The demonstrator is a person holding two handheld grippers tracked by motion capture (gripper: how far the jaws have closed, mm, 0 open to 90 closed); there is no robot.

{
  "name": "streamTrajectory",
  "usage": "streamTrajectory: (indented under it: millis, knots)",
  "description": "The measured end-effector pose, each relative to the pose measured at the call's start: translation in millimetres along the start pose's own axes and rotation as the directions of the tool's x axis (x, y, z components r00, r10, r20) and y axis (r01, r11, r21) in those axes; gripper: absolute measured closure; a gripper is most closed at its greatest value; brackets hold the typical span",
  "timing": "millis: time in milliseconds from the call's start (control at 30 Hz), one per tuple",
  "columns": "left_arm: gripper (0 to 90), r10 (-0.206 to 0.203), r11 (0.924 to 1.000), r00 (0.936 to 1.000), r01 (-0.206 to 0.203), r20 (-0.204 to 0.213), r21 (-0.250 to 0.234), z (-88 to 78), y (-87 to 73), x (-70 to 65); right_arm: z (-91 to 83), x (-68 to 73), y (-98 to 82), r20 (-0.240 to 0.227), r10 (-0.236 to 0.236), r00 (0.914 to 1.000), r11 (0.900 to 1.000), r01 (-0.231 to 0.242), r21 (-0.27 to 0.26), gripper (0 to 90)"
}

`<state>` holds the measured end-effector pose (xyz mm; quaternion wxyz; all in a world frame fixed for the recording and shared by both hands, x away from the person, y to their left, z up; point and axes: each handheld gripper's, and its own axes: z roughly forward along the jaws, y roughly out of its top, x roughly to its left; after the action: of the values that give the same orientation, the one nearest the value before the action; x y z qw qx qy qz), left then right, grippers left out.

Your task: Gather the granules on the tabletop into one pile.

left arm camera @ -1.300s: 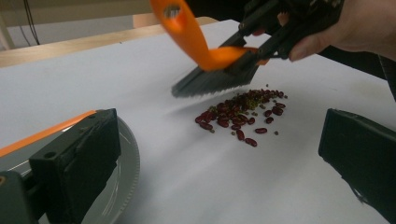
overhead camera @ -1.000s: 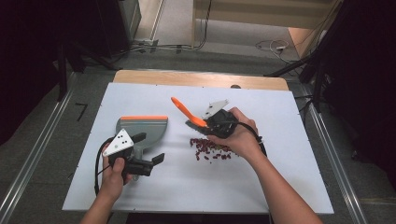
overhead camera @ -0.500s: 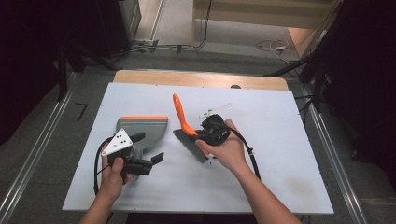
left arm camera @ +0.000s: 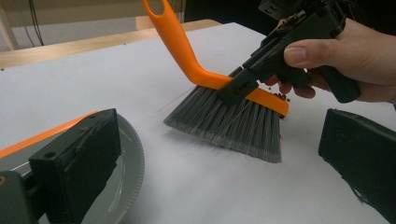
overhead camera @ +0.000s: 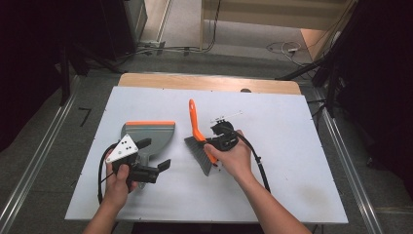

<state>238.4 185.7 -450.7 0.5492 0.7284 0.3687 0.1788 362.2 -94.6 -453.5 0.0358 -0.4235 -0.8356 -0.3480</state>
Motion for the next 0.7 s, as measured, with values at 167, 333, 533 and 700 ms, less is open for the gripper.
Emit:
streamTrajectory:
  millis: [167, 333, 533, 700]
  knots:
    - [0.0, 0.003, 1.0, 1.0, -0.003, 0.002, 0.003, 0.6, -0.1, -0.3, 0.5, -13.9, -2.9, 0.016, 0.04, 0.9991, 0.999, -0.04, 0.008, 68.8]
    - [0.0, 0.004, 1.0, 1.0, -0.004, 0.003, 0.003, 0.7, -0.4, -0.9, 0.8, -24.1, -5.4, 0.026, 0.079, 0.9966, 0.997, -0.079, 0.02, 68.1]
    - [0.0, 0.002, 1.0, 1.0, -0.002, 0.003, 0.005, 1.6, -1.1, -1.0, -4.7, -31.5, -9.0, 0.06, 0.093, 0.9939, 0.995, -0.094, 0.016, 67.7]
    - [0.0, 0.004, 1.0, 1.0, -0.004, 0.005, 0.007, 2.3, -1.2, -1.7, -12.7, -41.5, -13.2, 0.083, 0.11, 0.9904, 0.994, -0.111, 0.008, 67.5]
